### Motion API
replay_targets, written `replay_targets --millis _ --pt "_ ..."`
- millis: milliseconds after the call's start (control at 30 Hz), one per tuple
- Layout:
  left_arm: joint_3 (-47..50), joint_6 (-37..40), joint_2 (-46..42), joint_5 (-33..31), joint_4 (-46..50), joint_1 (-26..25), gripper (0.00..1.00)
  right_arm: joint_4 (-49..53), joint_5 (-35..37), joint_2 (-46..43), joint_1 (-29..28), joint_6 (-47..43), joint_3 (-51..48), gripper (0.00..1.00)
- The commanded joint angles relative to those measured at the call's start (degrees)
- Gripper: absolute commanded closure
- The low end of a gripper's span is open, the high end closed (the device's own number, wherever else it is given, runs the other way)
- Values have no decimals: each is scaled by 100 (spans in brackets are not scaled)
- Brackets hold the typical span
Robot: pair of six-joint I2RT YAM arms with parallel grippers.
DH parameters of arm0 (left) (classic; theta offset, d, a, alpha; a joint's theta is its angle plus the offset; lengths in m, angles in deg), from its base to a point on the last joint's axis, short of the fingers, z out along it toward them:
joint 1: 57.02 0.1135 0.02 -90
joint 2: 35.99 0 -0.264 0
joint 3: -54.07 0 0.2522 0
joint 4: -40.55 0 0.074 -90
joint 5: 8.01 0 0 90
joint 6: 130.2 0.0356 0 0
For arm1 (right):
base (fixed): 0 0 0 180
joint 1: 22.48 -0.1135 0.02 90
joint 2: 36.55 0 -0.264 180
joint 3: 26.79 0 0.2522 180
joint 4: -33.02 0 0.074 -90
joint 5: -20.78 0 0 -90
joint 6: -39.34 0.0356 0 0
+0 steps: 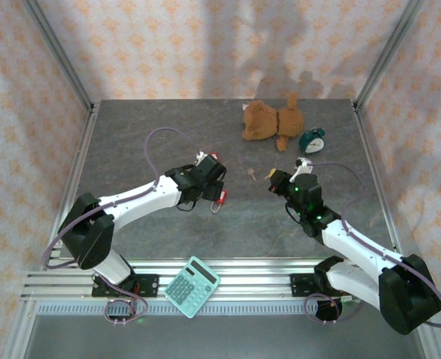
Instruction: Unlock with the key
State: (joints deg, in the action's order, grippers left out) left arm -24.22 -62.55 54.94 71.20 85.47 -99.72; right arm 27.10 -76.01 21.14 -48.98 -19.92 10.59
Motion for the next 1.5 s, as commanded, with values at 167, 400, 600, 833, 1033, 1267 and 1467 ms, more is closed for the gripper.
replay_targets --millis 167,400,600,833,1033,1267,1467 --pt "-548 64 484 285 753 -124 17 -181 7 35 -31 -58 -80 96" --pt "-1166 -67 1152 638 1219 -208 25 -190 -4 115 -32 -18 -79 96" --pt "-1521 -143 1699 620 1559 -384 26 -172 35 111 -31 -47 -85 96" --pt "-1729 -241 2170 480 1639 -360 30 -183 4 113 -36 -35 -85 96" --pt "-1797 -124 2429 858 1566 -163 40 -168 -16 41 -30 -34 -103 96" --pt "-1900 111 2464 1251 1673 145 41 -141 -15 -6 -33 -54 -103 96" --pt "-2054 316 2597 1271 1840 247 41 -138 -25 -21 -31 -51 -107 96"
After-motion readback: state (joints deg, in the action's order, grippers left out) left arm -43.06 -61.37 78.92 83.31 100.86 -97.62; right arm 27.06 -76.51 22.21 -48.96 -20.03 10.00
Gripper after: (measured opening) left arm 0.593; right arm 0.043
